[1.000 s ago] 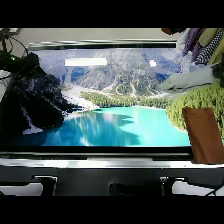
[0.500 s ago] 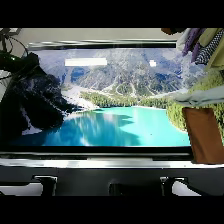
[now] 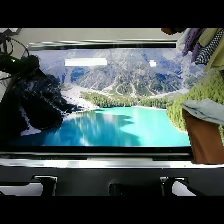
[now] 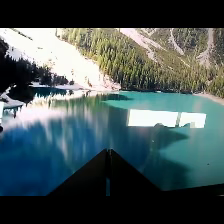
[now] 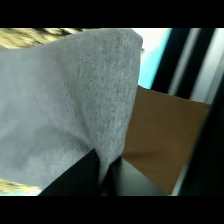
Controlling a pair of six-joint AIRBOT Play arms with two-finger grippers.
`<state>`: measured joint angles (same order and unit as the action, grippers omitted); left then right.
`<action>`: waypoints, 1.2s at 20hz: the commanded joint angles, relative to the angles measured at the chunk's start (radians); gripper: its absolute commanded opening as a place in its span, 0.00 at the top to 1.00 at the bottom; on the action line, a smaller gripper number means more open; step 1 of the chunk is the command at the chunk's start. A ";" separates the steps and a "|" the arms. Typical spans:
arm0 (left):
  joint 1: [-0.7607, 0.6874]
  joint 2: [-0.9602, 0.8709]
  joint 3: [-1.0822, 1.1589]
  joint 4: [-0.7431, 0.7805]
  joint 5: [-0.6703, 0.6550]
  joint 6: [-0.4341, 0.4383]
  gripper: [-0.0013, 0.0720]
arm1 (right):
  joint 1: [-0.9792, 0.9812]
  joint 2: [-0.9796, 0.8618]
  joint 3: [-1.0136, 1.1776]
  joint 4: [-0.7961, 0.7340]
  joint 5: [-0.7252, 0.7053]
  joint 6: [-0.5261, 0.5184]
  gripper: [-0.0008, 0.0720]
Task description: Fold the clothes and pants, and hang the long-sleeved shirts on hangers.
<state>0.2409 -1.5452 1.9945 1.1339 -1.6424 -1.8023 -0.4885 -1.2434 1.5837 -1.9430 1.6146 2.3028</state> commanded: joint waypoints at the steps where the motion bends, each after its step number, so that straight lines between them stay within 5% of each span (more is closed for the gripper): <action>1: 0.001 0.001 0.000 0.000 -0.018 0.000 0.95 | 0.000 0.058 -0.185 -0.086 -0.003 -0.025 0.94; 9: 0.001 0.001 0.000 0.000 -0.018 0.001 0.95 | 0.000 0.137 -0.594 -0.106 -0.114 0.168 0.94; 19: 0.000 0.001 0.000 0.000 -0.018 0.026 0.95 | 0.000 0.137 -0.719 -0.160 -0.137 0.193 0.94; 21: 0.000 0.001 0.000 0.000 -0.018 0.027 0.95 | 0.000 0.137 -0.719 -0.212 -0.137 0.188 0.84; 24: 0.000 0.001 0.000 0.001 -0.018 0.043 0.95 | 0.000 0.137 -0.718 -0.285 -0.100 0.149 0.48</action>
<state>0.2409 -1.5452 1.9945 1.1339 -1.6611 -1.7756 -0.4885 -1.1069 0.8688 -2.1593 1.4910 2.4844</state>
